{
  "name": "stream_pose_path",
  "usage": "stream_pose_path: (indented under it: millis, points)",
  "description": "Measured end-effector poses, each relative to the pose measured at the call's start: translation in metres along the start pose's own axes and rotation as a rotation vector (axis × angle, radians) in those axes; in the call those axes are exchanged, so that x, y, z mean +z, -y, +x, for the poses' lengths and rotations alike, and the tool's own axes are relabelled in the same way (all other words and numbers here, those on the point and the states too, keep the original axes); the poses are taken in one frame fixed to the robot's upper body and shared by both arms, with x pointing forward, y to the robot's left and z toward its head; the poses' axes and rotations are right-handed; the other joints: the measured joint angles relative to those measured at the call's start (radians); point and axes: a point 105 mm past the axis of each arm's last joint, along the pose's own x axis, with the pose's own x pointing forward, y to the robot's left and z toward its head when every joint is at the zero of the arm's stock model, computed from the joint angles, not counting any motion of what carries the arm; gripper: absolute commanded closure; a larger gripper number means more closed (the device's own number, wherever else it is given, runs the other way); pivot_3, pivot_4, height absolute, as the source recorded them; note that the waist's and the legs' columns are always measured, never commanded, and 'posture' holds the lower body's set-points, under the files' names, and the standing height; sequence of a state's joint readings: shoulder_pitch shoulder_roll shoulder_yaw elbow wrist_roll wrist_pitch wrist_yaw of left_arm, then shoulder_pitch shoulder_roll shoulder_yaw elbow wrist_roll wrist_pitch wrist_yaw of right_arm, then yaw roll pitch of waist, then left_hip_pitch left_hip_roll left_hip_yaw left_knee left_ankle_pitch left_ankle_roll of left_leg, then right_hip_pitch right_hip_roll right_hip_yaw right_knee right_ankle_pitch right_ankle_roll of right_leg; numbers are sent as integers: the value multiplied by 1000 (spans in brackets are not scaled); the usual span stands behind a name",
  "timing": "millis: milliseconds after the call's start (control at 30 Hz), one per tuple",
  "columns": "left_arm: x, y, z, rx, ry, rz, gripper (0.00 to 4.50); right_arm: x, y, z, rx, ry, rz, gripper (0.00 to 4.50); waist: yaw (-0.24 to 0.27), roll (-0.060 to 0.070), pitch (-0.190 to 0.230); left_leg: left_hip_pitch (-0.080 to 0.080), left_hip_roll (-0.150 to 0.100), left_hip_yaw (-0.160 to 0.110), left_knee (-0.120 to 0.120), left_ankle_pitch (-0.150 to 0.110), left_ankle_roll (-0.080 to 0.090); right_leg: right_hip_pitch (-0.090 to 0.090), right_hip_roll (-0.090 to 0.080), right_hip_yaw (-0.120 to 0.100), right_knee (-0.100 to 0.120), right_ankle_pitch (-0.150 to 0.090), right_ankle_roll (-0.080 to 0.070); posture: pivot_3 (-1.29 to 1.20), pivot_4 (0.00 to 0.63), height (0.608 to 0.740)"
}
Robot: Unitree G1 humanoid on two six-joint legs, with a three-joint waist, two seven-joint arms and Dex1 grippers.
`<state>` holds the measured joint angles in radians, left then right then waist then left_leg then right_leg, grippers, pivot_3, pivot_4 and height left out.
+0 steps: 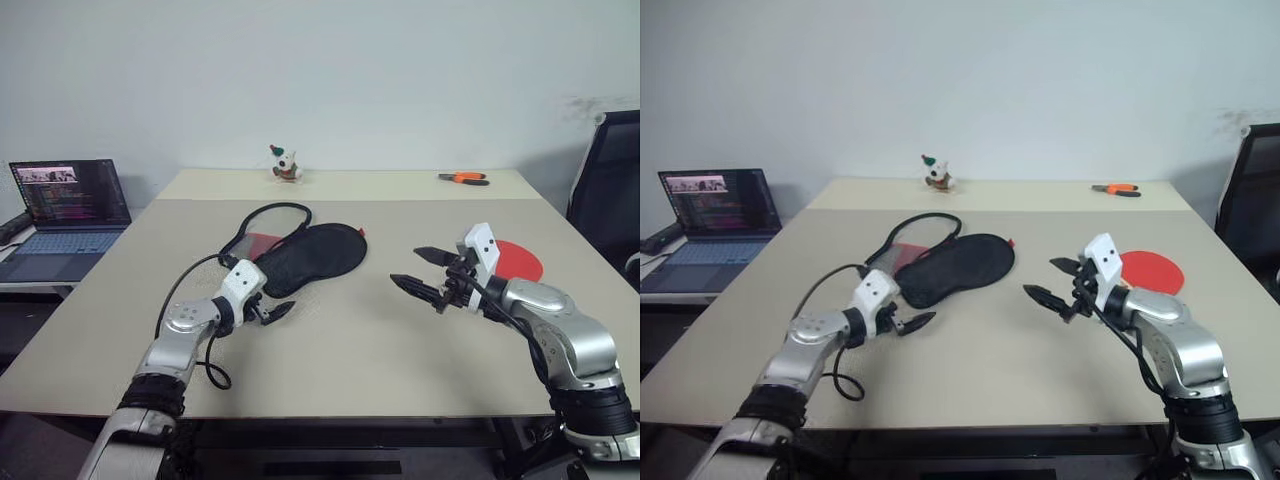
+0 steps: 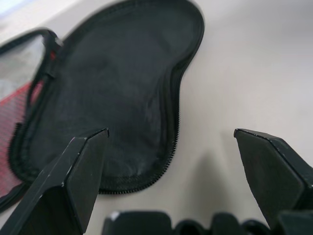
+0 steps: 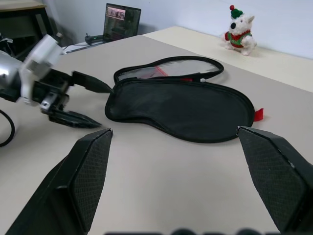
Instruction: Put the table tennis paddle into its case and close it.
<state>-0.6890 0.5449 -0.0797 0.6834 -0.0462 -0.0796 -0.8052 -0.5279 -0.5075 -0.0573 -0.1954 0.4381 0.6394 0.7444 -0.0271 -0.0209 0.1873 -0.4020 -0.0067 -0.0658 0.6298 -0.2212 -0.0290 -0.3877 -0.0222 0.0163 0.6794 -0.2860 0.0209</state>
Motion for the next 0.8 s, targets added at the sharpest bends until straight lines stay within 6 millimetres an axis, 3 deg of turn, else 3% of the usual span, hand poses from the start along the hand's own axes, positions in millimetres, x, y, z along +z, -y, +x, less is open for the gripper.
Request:
stream_pose_path:
  millis: [233,533,633,800]
  points:
    - [-9,-8,8,-51,-80,64,0,0,-2,2,1,17,3,39,-6,0,0,0,1,1,0,0,0,-1,1,0,1,0,0,0,150,740]
    - [-11,-11,4,-87,-94,117,0,-4,-3,0,-12,15,19,39,-8,0,0,1,1,2,0,0,0,-1,1,1,1,0,0,0,150,740]
    - [-15,-13,1,-92,-104,115,547,-4,-3,0,-12,15,19,0,-9,0,0,1,1,2,0,0,0,-1,2,1,1,0,0,0,150,740]
    - [-20,-8,-2,-135,-115,92,2324,0,-5,-1,-5,25,6,0,-13,0,0,2,1,2,0,0,0,0,2,1,2,0,0,0,150,740]
